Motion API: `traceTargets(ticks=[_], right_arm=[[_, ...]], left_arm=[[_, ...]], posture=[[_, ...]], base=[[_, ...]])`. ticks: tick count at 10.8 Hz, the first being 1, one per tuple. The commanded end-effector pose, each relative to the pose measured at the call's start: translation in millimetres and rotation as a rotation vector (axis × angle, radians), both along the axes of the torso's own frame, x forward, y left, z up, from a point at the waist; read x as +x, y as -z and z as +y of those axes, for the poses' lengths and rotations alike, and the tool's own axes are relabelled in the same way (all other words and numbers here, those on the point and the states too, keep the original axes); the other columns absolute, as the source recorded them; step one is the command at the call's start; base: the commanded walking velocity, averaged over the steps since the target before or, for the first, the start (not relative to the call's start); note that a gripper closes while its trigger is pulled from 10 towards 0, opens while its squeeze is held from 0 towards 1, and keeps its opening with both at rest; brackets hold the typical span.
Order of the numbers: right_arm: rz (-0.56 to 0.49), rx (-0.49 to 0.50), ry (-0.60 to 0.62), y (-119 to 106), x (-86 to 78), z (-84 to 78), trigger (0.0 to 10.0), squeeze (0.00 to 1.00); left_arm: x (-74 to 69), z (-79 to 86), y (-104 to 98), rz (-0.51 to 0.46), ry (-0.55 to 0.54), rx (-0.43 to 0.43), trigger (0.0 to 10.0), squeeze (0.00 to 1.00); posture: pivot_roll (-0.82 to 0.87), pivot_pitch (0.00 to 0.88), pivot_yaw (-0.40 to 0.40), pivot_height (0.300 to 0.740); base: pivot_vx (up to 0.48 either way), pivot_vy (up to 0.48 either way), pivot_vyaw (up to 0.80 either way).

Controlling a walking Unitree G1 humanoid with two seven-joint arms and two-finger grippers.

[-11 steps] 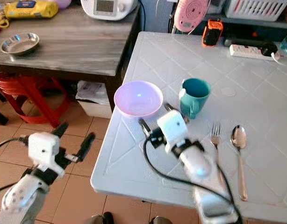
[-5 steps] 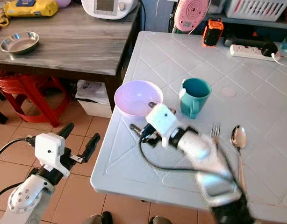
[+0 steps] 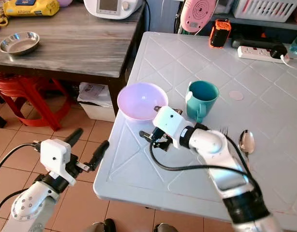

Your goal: Setting the table

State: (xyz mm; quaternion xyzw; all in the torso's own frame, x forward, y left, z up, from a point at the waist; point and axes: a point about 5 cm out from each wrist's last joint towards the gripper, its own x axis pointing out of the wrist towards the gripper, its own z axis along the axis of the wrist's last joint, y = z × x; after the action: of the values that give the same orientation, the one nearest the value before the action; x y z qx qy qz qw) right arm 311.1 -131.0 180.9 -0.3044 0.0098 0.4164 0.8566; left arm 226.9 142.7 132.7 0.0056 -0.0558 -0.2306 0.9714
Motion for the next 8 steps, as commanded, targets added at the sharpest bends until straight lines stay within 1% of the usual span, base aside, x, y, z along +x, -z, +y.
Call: traceTargets(ticks=[1, 2, 3, 4, 5, 6, 7, 8], right_arm=[[0.025, -0.053, -0.033, 8, 0.6, -1.0, 9.5, 0.0], [0.003, -0.08, -0.046, 7, 3.5, -0.2, 0.0, 0.0], [-0.016, -0.117, -0.073, 7, 4.9, 1.8, 0.0, 0.0], [-0.037, -0.141, -0.087, 7, 6.4, 2.8, 1.5, 0.0], [-0.063, -0.169, -0.09, 7, 7.7, 1.7, 1.8, 0.0], [-0.084, -0.192, -0.096, 7, 9.4, 0.2, 0.5, 0.0], [-0.143, -0.263, -0.106, 8, 13.0, -2.8, 0.0, 0.0], [-0.171, -0.31, -0.119, 10, 14.8, -4.6, 0.0, 0.0]], left_arm=[[-1.3, -2.7, 0, -0.005, 0.042, -0.001, 10.0, 0.0], [-0.6, -5.2, -1, -0.009, 0.08, 0.013, 10.0, 0.0], [0.5, -6.9, 0, -0.015, 0.111, 0.037, 10.0, 0.0], [2.9, -7.3, 0, -0.019, 0.117, 0.043, 10.0, 0.0], [3.9, -7.6, 0, -0.019, 0.115, 0.041, 10.0, 0.0], [3.9, -8.7, 1, -0.019, 0.115, 0.038, 10.0, 0.0], [1.6, -11.7, 2, -0.01, 0.115, 0.03, 10.0, 0.0], [1.3, -11.7, 2, -0.009, 0.11, 0.027, 10.0, 0.0]], posture=[[-0.1, 0.206, -0.015, 0.74], [-0.1, 0.207, -0.018, 0.74], [-0.1, 0.207, -0.018, 0.74], [-0.12, 0.21, -0.015, 0.74], [-0.12, 0.21, -0.015, 0.74], [-0.12, 0.211, -0.013, 0.74], [-0.11, 0.212, -0.012, 0.74], [-0.11, 0.212, -0.012, 0.74]], base=[[0.0, 0.0, 0.0], [0.0, 0.0, 0.0], [0.0, 0.0, 0.0], [0.0, 0.0, 0.0], [0.0, 0.0, 0.0], [0.0, 0.0, 0.0], [0.0, 0.0, 0.0], [0.0, 0.0, 0.0]])
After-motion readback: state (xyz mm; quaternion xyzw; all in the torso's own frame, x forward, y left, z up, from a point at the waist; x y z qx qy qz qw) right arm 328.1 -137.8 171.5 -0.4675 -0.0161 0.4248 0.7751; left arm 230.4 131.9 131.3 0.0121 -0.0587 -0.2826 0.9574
